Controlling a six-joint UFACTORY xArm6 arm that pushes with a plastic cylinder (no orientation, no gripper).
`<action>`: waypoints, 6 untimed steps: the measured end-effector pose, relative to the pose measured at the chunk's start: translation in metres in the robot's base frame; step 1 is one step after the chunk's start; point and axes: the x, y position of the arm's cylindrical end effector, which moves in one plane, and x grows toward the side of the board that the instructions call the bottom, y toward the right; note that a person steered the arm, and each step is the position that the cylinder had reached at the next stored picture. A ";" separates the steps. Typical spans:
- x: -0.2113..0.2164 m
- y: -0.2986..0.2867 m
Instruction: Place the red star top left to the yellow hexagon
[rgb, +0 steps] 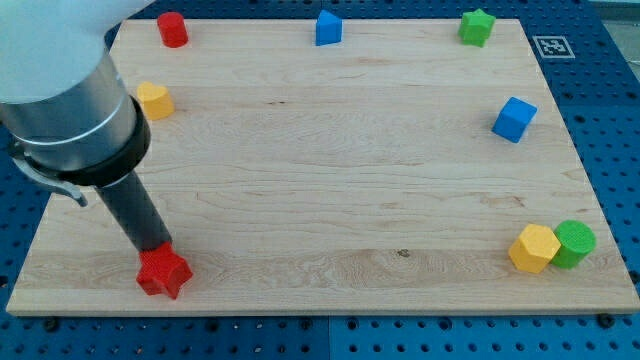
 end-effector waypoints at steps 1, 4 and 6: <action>0.006 -0.008; 0.044 -0.048; 0.050 0.000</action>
